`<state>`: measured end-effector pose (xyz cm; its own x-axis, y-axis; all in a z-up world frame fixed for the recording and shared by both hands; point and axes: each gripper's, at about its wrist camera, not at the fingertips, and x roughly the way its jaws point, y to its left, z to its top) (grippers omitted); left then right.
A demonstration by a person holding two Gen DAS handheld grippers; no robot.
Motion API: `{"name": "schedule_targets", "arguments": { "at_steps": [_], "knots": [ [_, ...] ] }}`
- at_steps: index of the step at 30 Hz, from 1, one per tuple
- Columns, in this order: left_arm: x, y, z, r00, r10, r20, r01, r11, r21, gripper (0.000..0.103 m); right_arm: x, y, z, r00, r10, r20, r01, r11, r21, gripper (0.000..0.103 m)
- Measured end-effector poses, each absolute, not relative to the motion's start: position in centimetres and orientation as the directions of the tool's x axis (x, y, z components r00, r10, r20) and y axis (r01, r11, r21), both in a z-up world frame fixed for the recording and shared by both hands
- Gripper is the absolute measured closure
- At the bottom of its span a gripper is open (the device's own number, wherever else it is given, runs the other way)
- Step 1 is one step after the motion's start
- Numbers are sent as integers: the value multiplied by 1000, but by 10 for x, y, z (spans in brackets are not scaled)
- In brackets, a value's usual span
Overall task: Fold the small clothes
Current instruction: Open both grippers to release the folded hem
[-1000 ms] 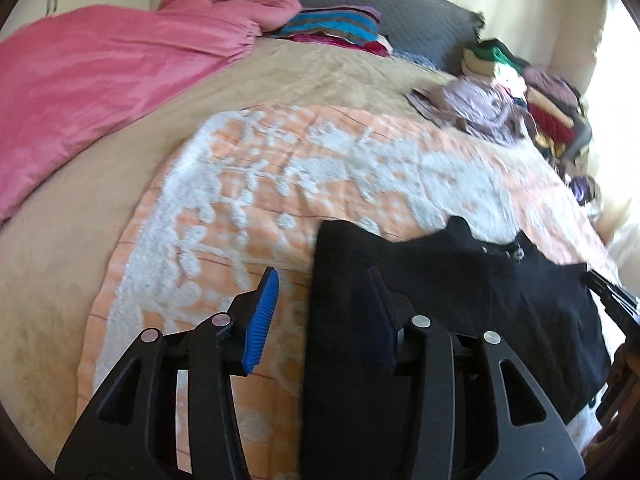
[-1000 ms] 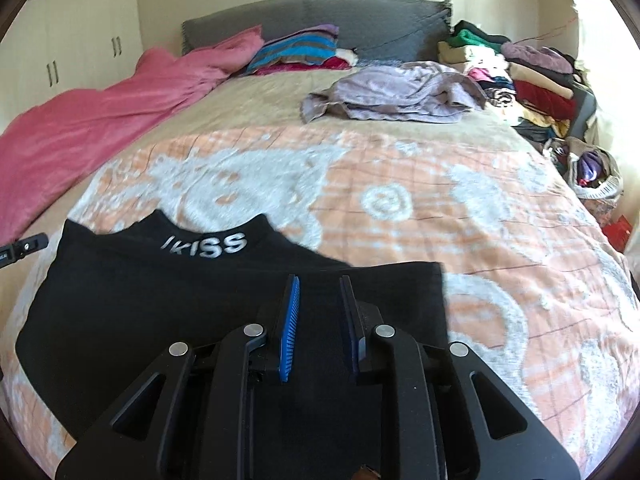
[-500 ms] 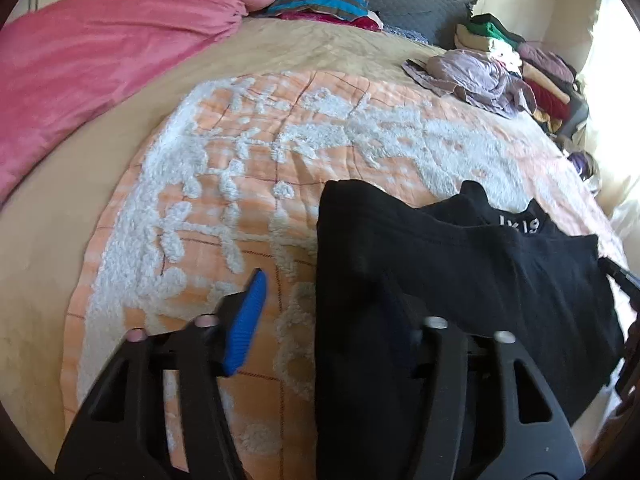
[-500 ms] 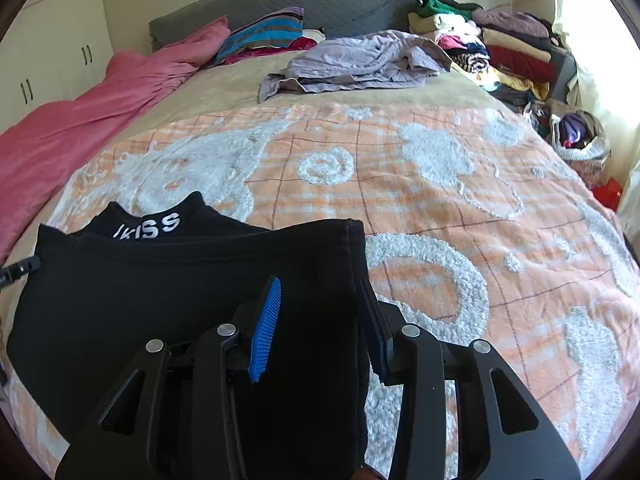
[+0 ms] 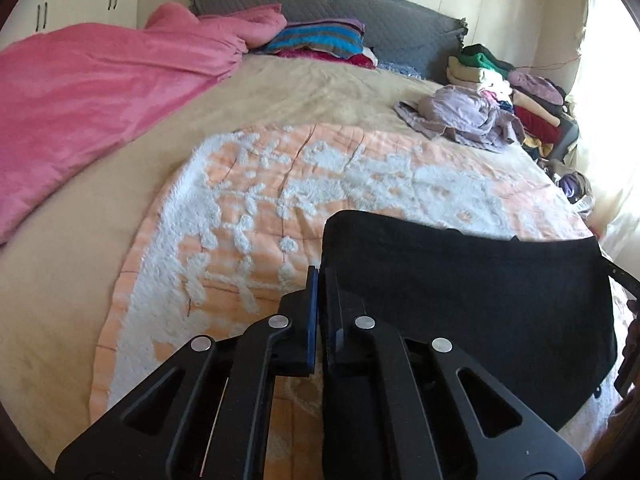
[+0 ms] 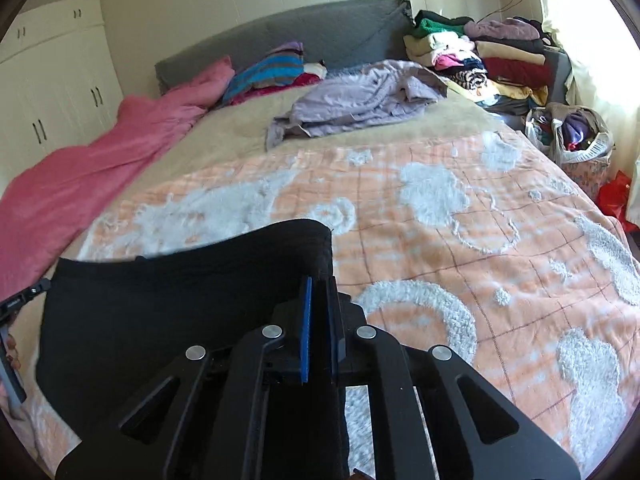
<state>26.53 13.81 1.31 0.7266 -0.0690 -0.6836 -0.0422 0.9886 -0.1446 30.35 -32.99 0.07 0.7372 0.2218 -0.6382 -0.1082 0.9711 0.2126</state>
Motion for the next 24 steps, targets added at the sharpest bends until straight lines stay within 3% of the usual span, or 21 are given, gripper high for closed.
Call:
{"name": "schedule_targets", "arguments": {
  "at_steps": [5, 10, 12, 18, 22, 24],
  "knots": [
    [273, 135, -10, 678, -60, -733, -45, 991, -123, 103, 312, -320, -30, 688, 160, -708, -76, 986, 149, 97],
    [272, 135, -15, 667, -53, -743, -48, 992, -113, 103, 307, -320, -32, 696, 135, -705, -59, 990, 132, 95],
    [270, 134, -14, 667, -48, -743, -47, 993, -106, 103, 304, -320, -29, 700, 122, -704, -52, 991, 120, 85],
    [262, 130, -9, 668, -23, -744, -49, 996, -75, 102, 286, -317, -19, 714, 130, -688, -77, 991, 108, 76],
    [260, 130, -8, 667, -20, -745, -51, 996, -73, 95, 274, -312, -11, 720, 148, -678, -102, 989, 109, 69],
    [256, 130, -6, 670, -18, -743, -50, 996, -70, 91, 266, -308, -7, 723, 158, -672, -115, 987, 108, 61]
  ]
}}
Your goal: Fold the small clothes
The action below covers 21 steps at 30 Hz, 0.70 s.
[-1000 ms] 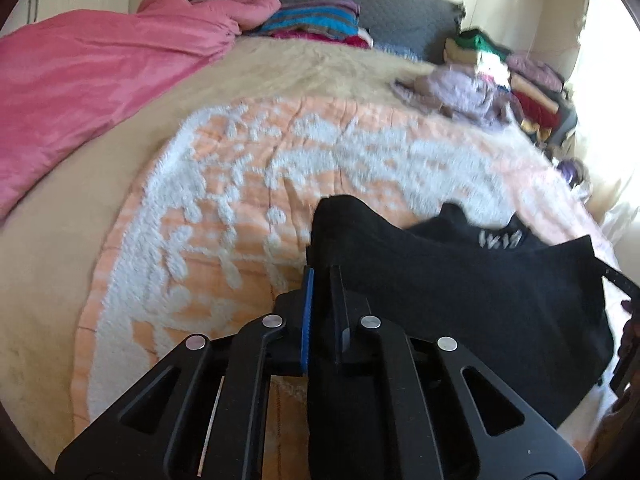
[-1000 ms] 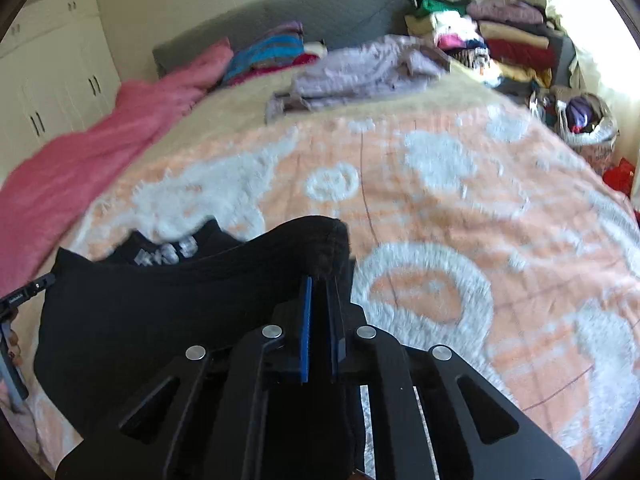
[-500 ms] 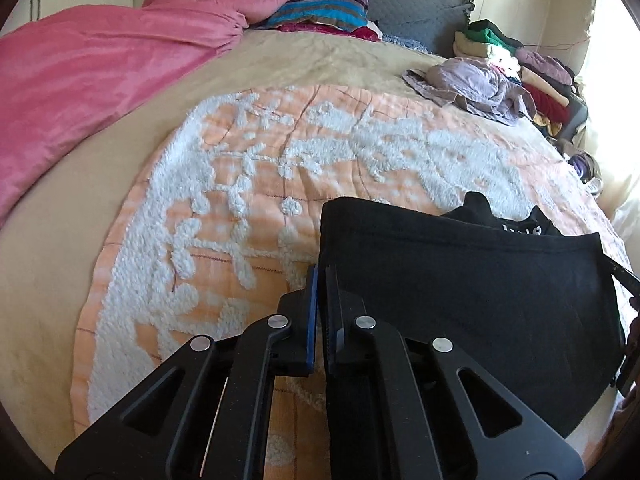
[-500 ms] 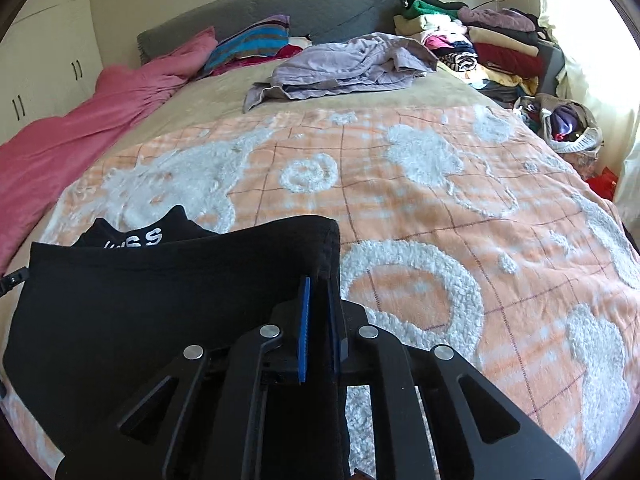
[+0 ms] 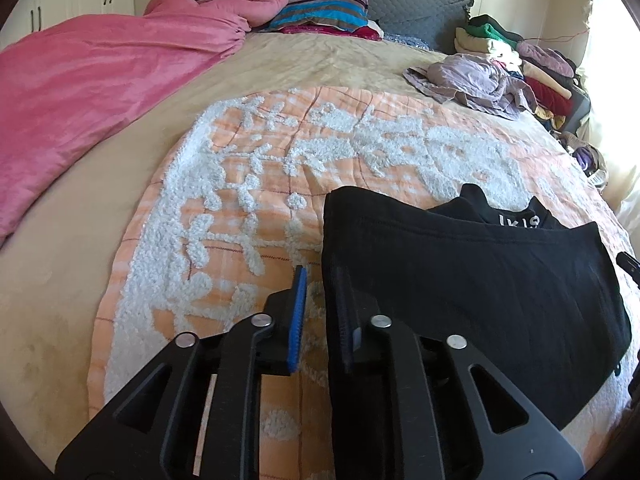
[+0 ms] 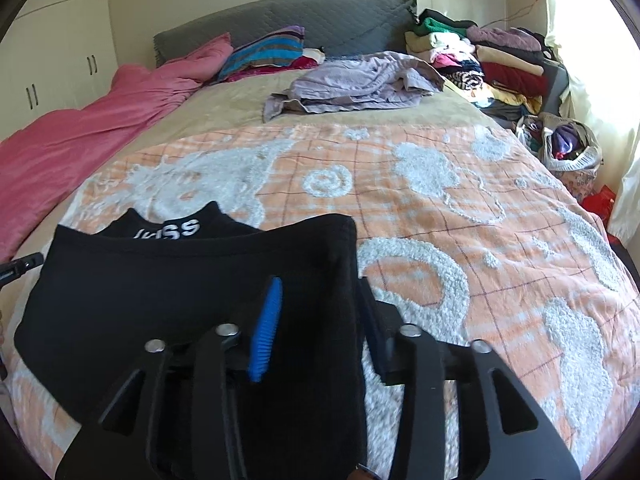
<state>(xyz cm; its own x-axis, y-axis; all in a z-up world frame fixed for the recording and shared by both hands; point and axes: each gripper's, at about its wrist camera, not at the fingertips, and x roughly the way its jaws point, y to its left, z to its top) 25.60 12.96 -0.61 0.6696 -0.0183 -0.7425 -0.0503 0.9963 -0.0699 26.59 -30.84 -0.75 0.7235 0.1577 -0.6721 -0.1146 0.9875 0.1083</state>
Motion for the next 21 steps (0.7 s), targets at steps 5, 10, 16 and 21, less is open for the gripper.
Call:
{"name": "schedule_targets", "arguments": {
  "at_steps": [5, 10, 16, 21],
  "knots": [
    [246, 130, 1, 678, -13, -735, -51, 997, -66, 83, 246, -299, 3, 733, 187, -654, -157, 982, 105, 57],
    [233, 129, 7, 682, -16, -731, -47, 997, -65, 75, 227, -291, 10, 737, 216, -640, -189, 976, 112, 46],
    [216, 124, 18, 702, -25, -712, -33, 997, -68, 63, 206, -286, 14, 738, 236, -633, -215, 970, 111, 42],
    [200, 113, 20, 704, -44, -709, -4, 998, -67, 58, 192, -282, 11, 730, 242, -640, -233, 967, 100, 41]
  ]
}}
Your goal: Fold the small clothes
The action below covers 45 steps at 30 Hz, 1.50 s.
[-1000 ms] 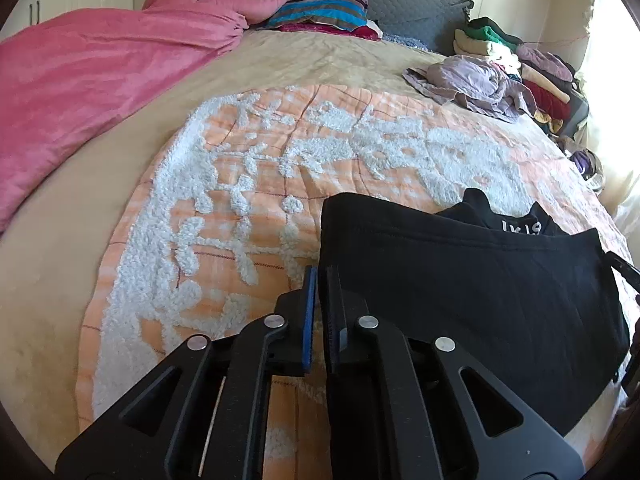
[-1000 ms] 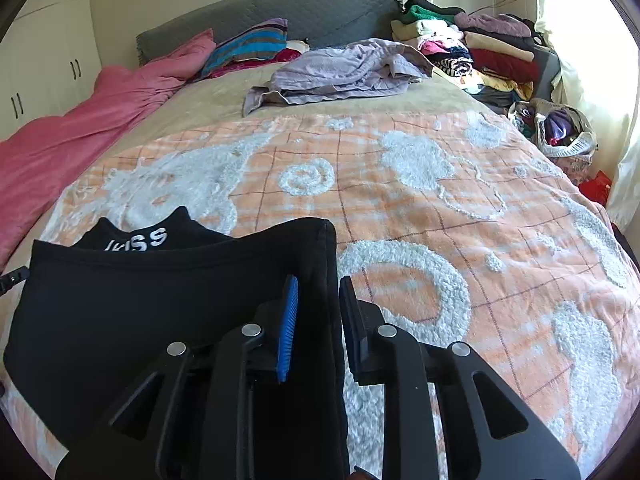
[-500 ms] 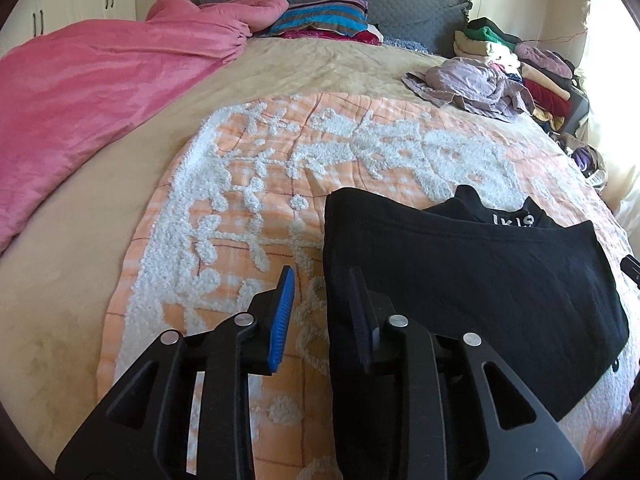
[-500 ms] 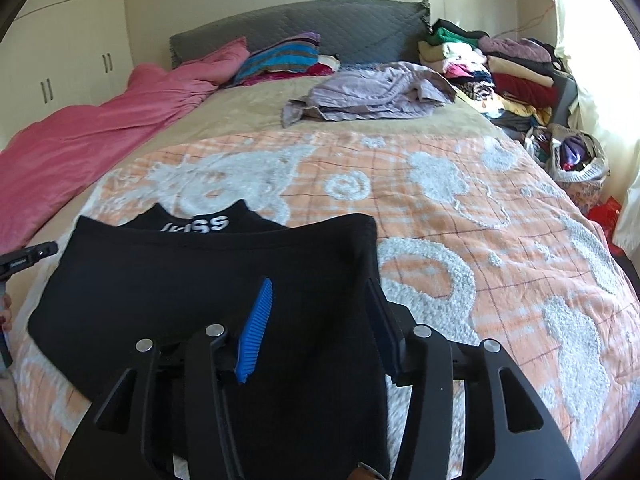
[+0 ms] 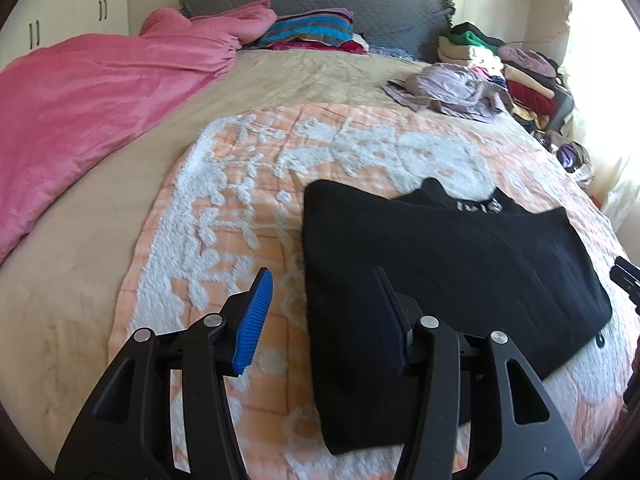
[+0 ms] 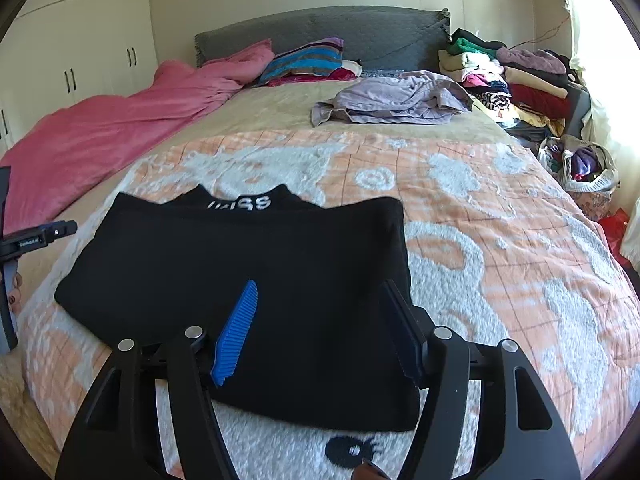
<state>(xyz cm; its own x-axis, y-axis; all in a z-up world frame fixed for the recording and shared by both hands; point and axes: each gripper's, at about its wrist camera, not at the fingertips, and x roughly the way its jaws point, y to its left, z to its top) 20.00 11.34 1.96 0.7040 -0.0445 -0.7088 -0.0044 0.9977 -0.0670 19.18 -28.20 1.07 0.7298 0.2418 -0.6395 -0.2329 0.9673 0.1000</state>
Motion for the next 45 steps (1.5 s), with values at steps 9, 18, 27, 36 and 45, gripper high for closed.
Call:
{"name": "schedule_targets", "arguments": {
  "at_steps": [9, 18, 27, 36, 45],
  "knots": [
    [172, 82, 5, 669, -95, -737, 79, 995, -57, 49, 174, -273, -10, 695, 240, -677, -252, 964, 83, 41],
    [161, 67, -25, 595, -101, -797, 85, 994, -63, 48, 165, -279, -32, 657, 222, -720, -222, 970, 97, 39],
    [153, 70, -32, 599, -92, -796, 69, 996, -64, 48, 158, -287, -42, 654, 226, -722, -200, 972, 123, 39],
    [146, 75, -31, 607, -104, -788, 59, 995, -86, 44, 152, -289, -39, 664, 225, -713, -180, 974, 140, 39],
    [137, 85, -23, 627, -119, -770, 35, 992, -124, 22, 138, -294, -27, 689, 228, -688, -152, 974, 170, 14]
  ]
}}
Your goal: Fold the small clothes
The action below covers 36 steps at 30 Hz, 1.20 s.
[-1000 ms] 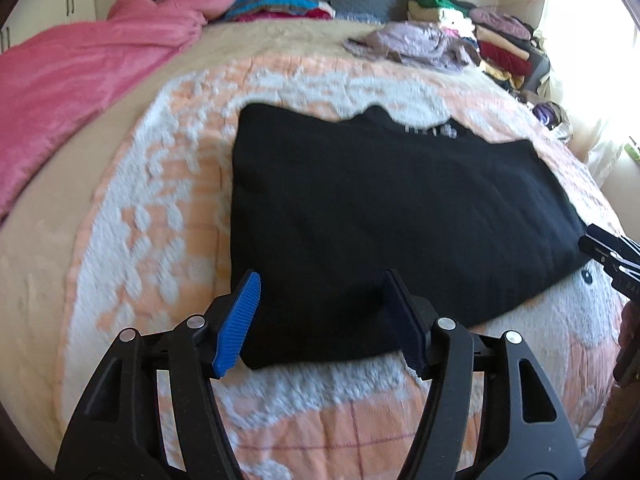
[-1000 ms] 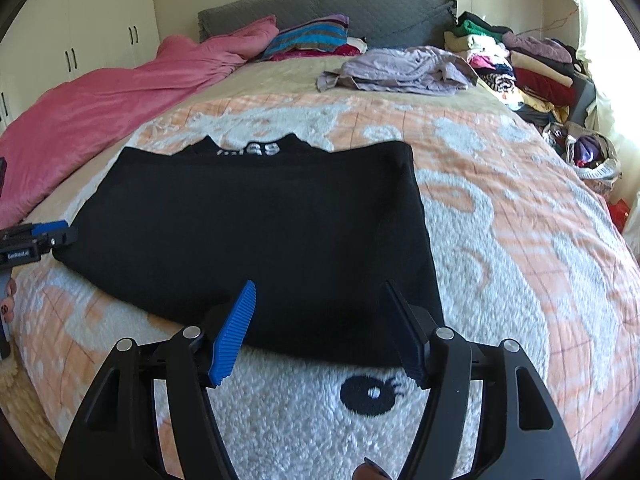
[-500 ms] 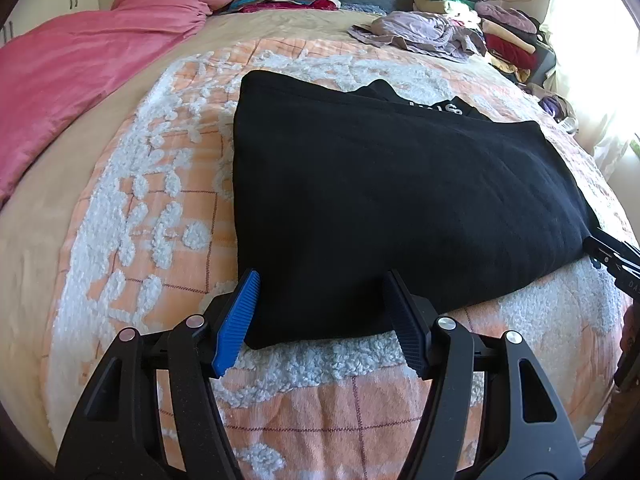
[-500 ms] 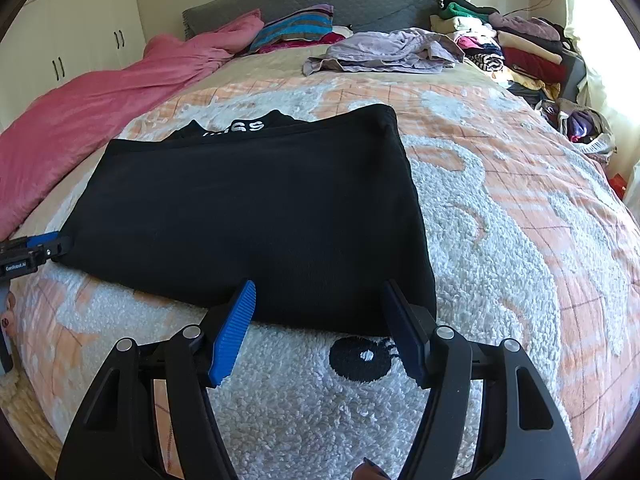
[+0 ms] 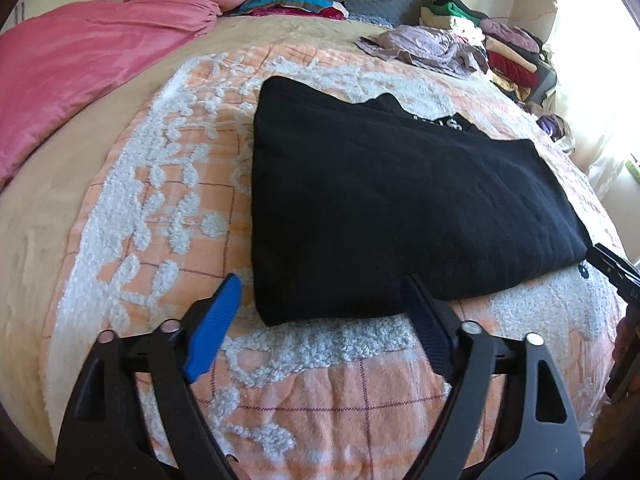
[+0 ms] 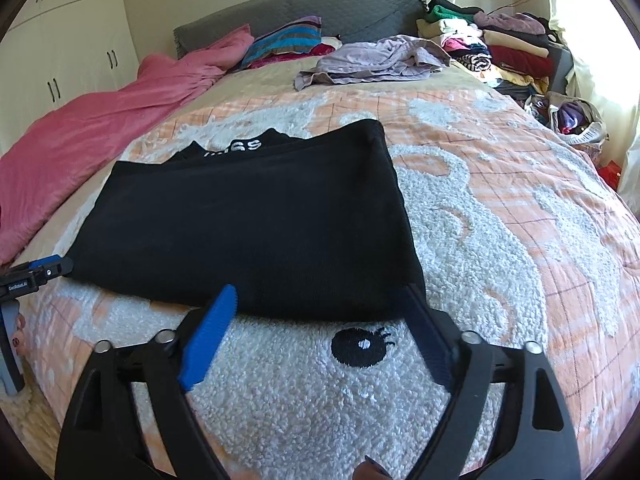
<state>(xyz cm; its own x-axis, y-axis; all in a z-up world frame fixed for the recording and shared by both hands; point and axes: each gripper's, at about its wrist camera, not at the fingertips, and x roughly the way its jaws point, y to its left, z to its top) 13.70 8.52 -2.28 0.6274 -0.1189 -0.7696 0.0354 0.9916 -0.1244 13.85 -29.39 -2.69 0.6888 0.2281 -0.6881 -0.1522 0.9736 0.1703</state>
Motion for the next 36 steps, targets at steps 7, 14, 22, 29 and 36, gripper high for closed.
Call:
{"name": "schedule_targets", "arguments": {
  "at_steps": [7, 14, 22, 29, 36],
  "knots": [
    [130, 95, -14, 652, -121, -749, 13, 989, -149, 10, 131, -290, -20, 703, 223, -676, -148, 975, 167, 5],
    [127, 103, -13, 656, -100, -748, -17, 989, -147, 10, 127, -272, -13, 710, 234, -664, -181, 972, 149, 5],
    [122, 115, -9, 668, -60, -742, -57, 990, -132, 10, 123, -234, -8, 698, 291, -654, -266, 954, 140, 5],
    [124, 124, -8, 667, -44, -744, -79, 989, -129, 10, 121, -188, -2, 689, 332, -644, -364, 927, 89, 5],
    [127, 135, -6, 666, -26, -746, -106, 986, -129, 10, 122, -145, 2, 674, 377, -635, -445, 894, 58, 5]
  ]
}}
